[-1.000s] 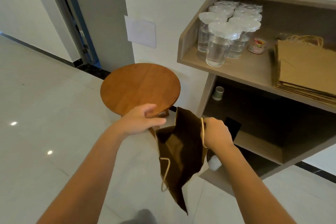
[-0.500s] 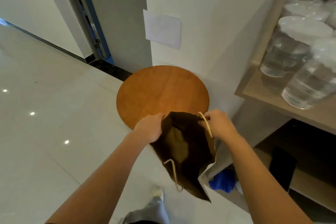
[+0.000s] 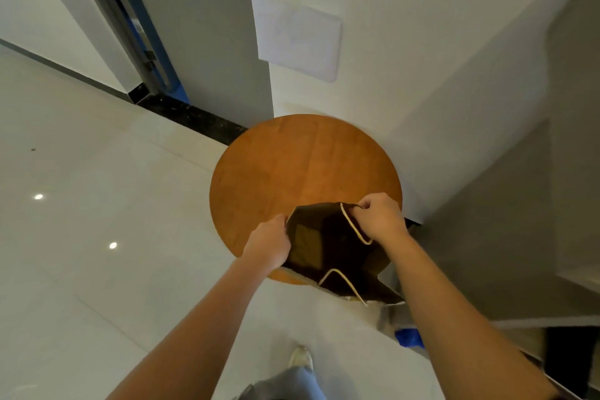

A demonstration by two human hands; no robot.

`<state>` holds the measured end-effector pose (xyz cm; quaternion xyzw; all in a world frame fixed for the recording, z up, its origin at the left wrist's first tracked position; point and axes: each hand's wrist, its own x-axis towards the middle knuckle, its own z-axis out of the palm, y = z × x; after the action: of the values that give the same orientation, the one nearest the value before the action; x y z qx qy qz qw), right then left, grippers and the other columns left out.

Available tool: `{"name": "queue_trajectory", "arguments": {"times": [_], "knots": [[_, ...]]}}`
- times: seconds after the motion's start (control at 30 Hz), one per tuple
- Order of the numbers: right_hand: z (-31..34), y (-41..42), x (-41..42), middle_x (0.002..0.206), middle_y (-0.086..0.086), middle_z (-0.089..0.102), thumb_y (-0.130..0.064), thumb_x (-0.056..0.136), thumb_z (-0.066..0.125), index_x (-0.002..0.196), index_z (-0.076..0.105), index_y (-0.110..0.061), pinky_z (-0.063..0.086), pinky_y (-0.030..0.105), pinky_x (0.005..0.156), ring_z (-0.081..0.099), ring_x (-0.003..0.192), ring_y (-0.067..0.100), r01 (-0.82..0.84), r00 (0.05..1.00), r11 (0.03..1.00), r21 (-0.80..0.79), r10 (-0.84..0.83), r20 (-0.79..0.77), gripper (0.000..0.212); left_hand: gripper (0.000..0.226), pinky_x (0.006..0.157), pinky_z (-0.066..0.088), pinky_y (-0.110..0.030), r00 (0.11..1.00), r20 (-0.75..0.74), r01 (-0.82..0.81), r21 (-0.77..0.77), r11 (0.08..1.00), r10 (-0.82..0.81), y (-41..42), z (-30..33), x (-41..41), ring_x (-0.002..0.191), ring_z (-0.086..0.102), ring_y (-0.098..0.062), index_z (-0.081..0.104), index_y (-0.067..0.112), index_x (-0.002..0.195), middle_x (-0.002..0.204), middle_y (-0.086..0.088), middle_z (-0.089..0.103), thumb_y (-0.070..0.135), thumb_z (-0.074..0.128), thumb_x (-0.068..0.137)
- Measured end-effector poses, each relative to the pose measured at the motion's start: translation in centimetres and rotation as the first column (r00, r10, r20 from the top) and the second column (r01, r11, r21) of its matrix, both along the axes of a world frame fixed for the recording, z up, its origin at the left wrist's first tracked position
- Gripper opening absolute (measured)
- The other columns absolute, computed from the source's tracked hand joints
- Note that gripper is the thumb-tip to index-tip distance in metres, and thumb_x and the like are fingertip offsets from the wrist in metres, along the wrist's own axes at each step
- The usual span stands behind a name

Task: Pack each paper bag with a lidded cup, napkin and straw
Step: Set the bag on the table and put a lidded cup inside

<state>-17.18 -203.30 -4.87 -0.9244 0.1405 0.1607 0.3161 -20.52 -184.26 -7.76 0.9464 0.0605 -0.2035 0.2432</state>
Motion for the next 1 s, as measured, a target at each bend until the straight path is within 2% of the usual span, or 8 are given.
{"name": "queue_trajectory", "arguments": {"times": [0.13, 0.23, 0.3, 0.47, 0.57, 0.73, 0.83, 1.0], "knots": [[-0.9, 0.9, 1.5, 0.093, 0.003, 0.064, -0.031, 0.093, 0.052, 0.088, 0.063, -0.017, 0.05, 0.035, 0.078, 0.059, 0.092, 0.023, 0.033, 0.999, 0.999, -0.02, -0.032, 0.026, 0.019, 0.02, 0.081, 0.052, -0.036, 0.999, -0.035, -0.033, 0.014, 0.999, 0.033, -0.1, -0.8, 1.7, 0.089, 0.063, -0.025, 0.051, 0.014, 0.11, 0.099, -0.006, 0.064, 0.022, 0.036, 0.099], [-0.7, 0.2, 1.5, 0.117, 0.002, 0.059, -0.033, 0.095, 0.048, 0.117, 0.06, -0.015, 0.045, 0.038, 0.095, 0.052, 0.111, 0.021, 0.084, 0.987, 0.996, 0.043, -0.089, 0.133, 0.03, 0.015, 0.08, 0.054, -0.038, 0.998, -0.045, -0.051, 0.036, 0.998, 0.053, -0.4, -0.9, 2.8, 0.086, 0.063, -0.026, 0.05, 0.015, 0.107, 0.097, -0.006, 0.064, 0.02, 0.039, 0.098], [-0.3, -1.0, 0.9, 0.123, 0.002, 0.054, -0.032, 0.098, 0.044, 0.123, 0.055, -0.015, 0.042, 0.033, 0.097, 0.048, 0.116, 0.019, 0.138, 0.963, 0.984, 0.109, -0.159, 0.218, 0.033, 0.014, 0.08, 0.054, -0.04, 0.997, -0.051, -0.057, 0.044, 0.997, 0.059, -0.6, -0.7, 3.5, 0.086, 0.063, -0.026, 0.049, 0.014, 0.106, 0.095, -0.006, 0.063, 0.02, 0.039, 0.097], [0.5, -3.7, -1.2, 0.124, 0.0, 0.053, -0.029, 0.099, 0.043, 0.122, 0.054, -0.018, 0.043, 0.027, 0.092, 0.049, 0.113, 0.014, 0.274, 0.908, 0.922, 0.273, -0.342, 0.243, 0.027, 0.022, 0.074, 0.056, -0.037, 1.0, -0.028, -0.008, 0.085, 0.996, 0.01, -1.4, 0.1, 4.3, 0.08, 0.064, -0.022, 0.051, 0.015, 0.107, 0.087, -0.001, 0.062, 0.032, 0.046, 0.093], [1.8, -4.2, -2.2, 0.121, -0.002, 0.052, -0.025, 0.099, 0.044, 0.122, 0.054, -0.018, 0.044, 0.025, 0.089, 0.049, 0.109, 0.01, 0.24, 0.916, 0.929, 0.282, -0.313, 0.252, 0.026, 0.03, 0.075, 0.054, -0.032, 1.0, -0.009, 0.014, 0.126, 0.992, -0.013, -2.4, 2.0, 4.4, 0.084, 0.063, -0.02, 0.054, 0.018, 0.111, 0.09, 0.002, 0.063, 0.04, 0.05, 0.091], [5.5, -4.3, -3.2, 0.112, -0.004, 0.054, -0.022, 0.098, 0.044, 0.118, 0.056, -0.016, 0.04, 0.021, 0.083, 0.05, 0.099, 0.008, 0.111, 0.943, 0.965, 0.238, -0.178, 0.281, 0.024, 0.019, 0.07, 0.048, -0.029, 0.99, 0.053, 0.112, 0.267, 0.957, -0.131, -5.5, 8.2, 3.8, 0.082, 0.059, -0.019, 0.056, 0.015, 0.099, 0.086, 0.001, 0.058, 0.032, 0.048, 0.094], [8.6, -4.5, -4.5, 0.108, -0.005, 0.054, -0.023, 0.098, 0.045, 0.114, 0.056, -0.019, 0.041, 0.021, 0.081, 0.051, 0.098, 0.009, 0.048, 0.947, 0.976, 0.214, -0.113, 0.301, 0.02, 0.016, 0.061, 0.045, -0.026, 0.962, 0.159, 0.184, 0.222, 0.958, -0.221, -8.5, 12.5, 2.1, 0.073, 0.058, -0.016, 0.057, 0.016, 0.089, 0.078, 0.002, 0.057, 0.025, 0.045, 0.095], [13.8, -6.5, -9.3, 0.098, -0.008, 0.055, -0.023, 0.095, 0.049, 0.106, 0.059, -0.02, 0.039, 0.02, 0.076, 0.051, 0.089, 0.008, -0.058, 0.888, 0.985, 0.164, -0.025, 0.46, 0.015, 0.021, 0.083, 0.051, -0.033, 0.906, 0.353, 0.246, 0.008, 0.969, -0.233, -13.3, 17.8, -3.1, 0.091, 0.06, -0.017, 0.061, 0.022, 0.109, 0.099, 0.002, 0.065, 0.029, 0.045, 0.096]]}}
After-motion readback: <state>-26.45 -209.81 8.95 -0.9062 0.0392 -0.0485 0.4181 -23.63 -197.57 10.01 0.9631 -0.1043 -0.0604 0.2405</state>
